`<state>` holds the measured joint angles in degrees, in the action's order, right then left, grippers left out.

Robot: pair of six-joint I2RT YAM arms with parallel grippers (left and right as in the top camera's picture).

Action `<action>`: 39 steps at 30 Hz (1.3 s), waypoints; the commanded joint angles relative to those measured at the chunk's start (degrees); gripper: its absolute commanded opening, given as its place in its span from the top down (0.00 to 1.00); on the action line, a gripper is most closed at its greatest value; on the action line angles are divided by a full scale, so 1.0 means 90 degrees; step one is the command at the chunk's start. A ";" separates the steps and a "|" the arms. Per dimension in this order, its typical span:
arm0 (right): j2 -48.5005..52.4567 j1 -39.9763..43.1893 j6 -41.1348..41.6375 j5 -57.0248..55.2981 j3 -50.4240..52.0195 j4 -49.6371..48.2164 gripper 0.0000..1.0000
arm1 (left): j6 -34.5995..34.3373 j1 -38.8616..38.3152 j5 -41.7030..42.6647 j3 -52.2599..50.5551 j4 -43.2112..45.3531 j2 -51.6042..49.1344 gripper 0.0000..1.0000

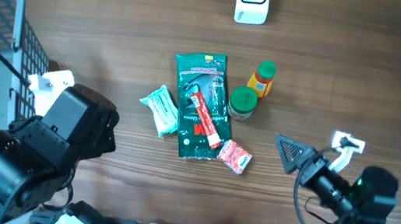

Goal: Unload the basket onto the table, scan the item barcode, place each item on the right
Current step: 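Reach the right gripper to the Kleenex pack and grasp it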

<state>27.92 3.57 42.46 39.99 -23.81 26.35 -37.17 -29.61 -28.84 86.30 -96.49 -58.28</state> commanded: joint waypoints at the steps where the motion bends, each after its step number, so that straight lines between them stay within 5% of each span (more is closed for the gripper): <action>1: 0.1285 -0.0151 -0.0886 -0.0733 -0.1243 0.0809 0.01 | -0.0085 0.0029 0.0012 -0.0029 0.0000 0.0017 0.00; 6: 0.2397 -0.0738 -0.0969 -0.0731 -0.1853 0.1423 0.00 | -0.0085 0.0029 0.0012 -0.0029 0.0000 0.0019 0.00; 8: 0.2851 -0.1076 -0.1931 -0.0743 -0.1736 0.1717 0.03 | -0.0085 0.0029 0.0012 -0.0029 0.0000 0.0019 0.00; 9: 0.3065 -0.1154 -0.1821 -0.0801 -0.1647 0.1863 0.04 | -0.0085 0.0029 0.0010 -0.0029 0.0000 0.0017 0.00; 12: 0.3708 -0.1246 -0.1161 -0.0792 -0.1319 0.1846 0.32 | -0.0085 0.0029 0.0012 -0.0029 0.0000 0.0019 0.00; 25: 0.5795 -0.2419 0.1396 -0.1766 -0.0928 0.0648 0.37 | -0.0085 0.0029 0.0012 -0.0029 0.0000 0.0019 0.00; 31: 0.6181 -0.2667 0.1610 -0.1923 -0.0928 -0.0328 0.44 | -0.0085 0.0029 0.0012 -0.0029 0.0000 0.0017 0.00; 34: 0.6341 -0.2664 0.1690 -0.2132 -0.0928 -0.0372 0.54 | -0.0085 0.0029 0.0012 -0.0029 0.0000 0.0019 0.00; 37: 0.6467 -0.2664 0.1673 -0.2108 -0.0928 -0.0401 0.88 | -0.0085 0.0029 0.0012 -0.0029 0.0000 0.0019 0.00; 39: 0.6470 -0.2664 0.1528 -0.1982 -0.0930 -0.0401 0.96 | -0.0085 0.0029 0.0012 -0.0029 0.0000 0.0019 0.00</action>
<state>84.20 -20.12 57.17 24.58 -32.64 22.39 -37.17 -29.61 -28.77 86.30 -96.47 -58.28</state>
